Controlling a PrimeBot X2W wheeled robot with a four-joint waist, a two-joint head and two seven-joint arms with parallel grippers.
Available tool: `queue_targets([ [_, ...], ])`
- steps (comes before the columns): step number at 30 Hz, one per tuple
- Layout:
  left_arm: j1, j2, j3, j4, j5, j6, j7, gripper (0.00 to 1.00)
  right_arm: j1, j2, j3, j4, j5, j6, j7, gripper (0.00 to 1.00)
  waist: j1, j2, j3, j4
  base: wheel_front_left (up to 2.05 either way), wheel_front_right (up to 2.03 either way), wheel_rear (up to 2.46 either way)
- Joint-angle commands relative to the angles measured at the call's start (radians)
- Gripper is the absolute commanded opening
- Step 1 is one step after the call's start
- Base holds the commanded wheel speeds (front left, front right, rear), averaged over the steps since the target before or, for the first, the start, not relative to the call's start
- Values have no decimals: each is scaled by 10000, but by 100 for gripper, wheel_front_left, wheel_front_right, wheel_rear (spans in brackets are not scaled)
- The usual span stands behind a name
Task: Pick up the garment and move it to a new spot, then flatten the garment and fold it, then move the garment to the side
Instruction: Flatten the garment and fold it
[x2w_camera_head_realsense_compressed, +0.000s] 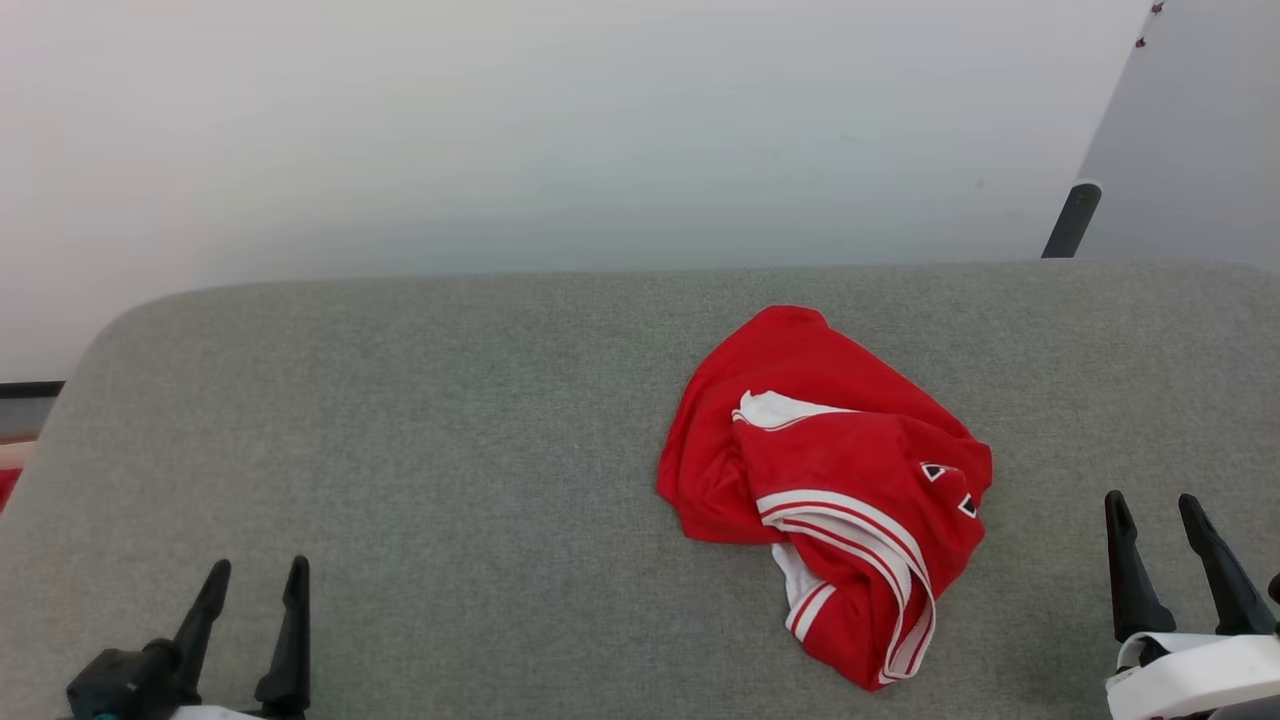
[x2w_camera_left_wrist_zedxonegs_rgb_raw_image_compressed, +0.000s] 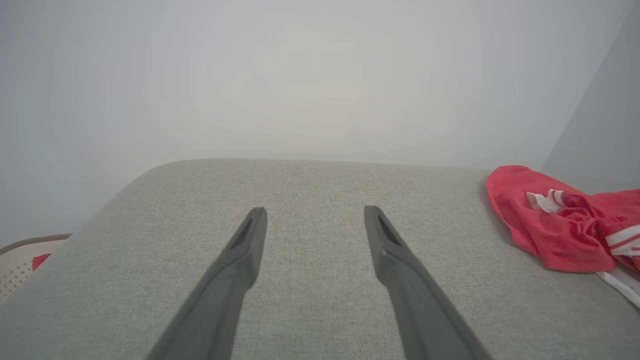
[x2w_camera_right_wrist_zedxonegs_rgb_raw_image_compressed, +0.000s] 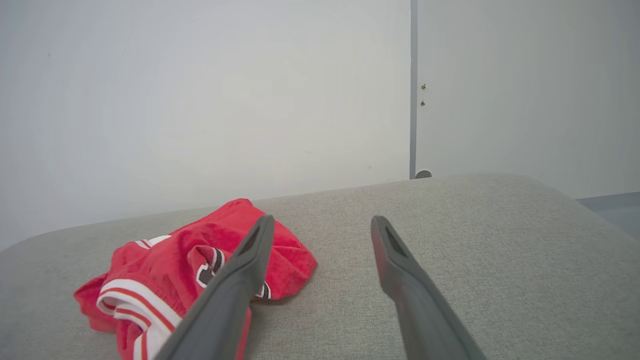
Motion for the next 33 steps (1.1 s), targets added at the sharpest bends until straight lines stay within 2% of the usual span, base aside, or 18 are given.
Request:
queue_targets([
  [1,48,-42,20,15,60,-39,-1,100,-41,25,-5,-39,-37,-3,-43,100,0,-1,-14,18,0,0,0],
  [19,158,-368,80,-108,58,-71,-1,100,-175,-127,214,-198,-71,-3,252,100,0,-1,-48,126,0,0,0],
  [24,135,-579,-97,-205,-74,-72,-1,100,-953,-695,1128,-248,2,-3,958,100,0,-1,188,309,0,0,0],
  [33,-579,-868,-612,-102,-299,-74,-1,100,-4527,-2379,3904,417,567,-4,3472,100,0,-1,1228,1059,0,0,0],
])
